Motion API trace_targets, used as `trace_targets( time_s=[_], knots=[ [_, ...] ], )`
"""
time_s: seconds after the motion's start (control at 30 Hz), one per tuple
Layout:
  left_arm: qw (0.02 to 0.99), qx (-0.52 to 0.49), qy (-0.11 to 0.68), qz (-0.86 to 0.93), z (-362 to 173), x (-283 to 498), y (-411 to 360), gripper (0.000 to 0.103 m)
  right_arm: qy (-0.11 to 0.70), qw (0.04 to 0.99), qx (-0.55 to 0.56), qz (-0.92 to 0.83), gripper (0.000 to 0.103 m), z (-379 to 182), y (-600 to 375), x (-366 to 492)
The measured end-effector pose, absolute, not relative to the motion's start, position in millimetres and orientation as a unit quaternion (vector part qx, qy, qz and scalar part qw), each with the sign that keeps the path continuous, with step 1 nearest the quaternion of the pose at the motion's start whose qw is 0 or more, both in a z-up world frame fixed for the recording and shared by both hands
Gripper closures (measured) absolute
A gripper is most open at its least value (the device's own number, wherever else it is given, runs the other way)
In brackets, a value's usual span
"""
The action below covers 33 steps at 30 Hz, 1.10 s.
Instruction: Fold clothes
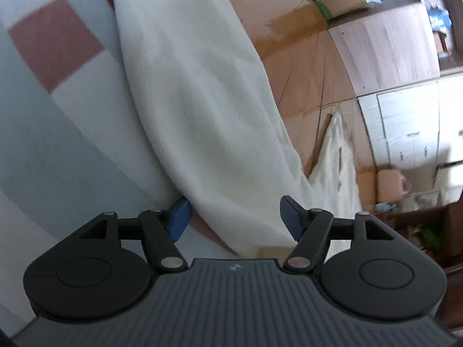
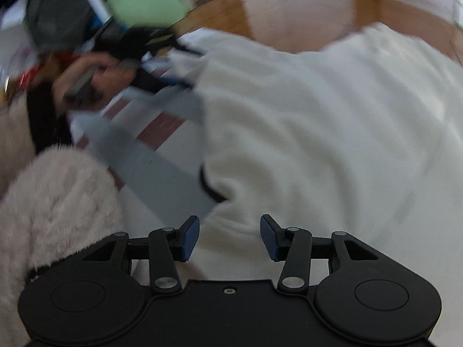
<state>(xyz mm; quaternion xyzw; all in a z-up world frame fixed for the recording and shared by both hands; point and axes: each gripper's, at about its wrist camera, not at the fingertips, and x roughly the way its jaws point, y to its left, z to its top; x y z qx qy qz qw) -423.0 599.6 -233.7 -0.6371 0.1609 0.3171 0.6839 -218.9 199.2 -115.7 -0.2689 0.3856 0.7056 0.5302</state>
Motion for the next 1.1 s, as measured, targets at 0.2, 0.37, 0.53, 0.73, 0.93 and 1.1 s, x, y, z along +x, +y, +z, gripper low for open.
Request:
trace_targets(
  time_s=[0.2, 0.37, 0.53, 0.73, 0.93, 1.1],
  knots=[
    [0.682, -0.648, 0.120, 0.317, -243, -416, 601, 0.039, 0.348, 0.538, -0.311, 0.702, 0.043, -122, 215, -242],
    [0.722, -0.586, 0.130, 0.345, -223, -411, 617, 0.100, 0.323, 0.508, -0.340, 0.723, 0.081, -125, 219, -248],
    [0.736, -0.548, 0.098, 0.386, -197, -439, 634, 0.100, 0.306, 0.464, -0.331, 0.762, 0.084, -111, 200, -244],
    [0.748, -0.452, 0.186, 0.448, -211, -417, 620, 0.100, 0.336, 0.471, -0.329, 0.746, 0.083, -131, 207, -248],
    [0.708, -0.475, 0.224, 0.472, -197, -416, 603, 0.075, 0.369, 0.497, -0.285, 0.732, 0.079, -132, 194, -239],
    [0.696, -0.514, 0.223, 0.449, -167, -422, 563, 0.048, 0.365, 0.497, -0.264, 0.742, 0.057, -119, 185, -244]
  ],
)
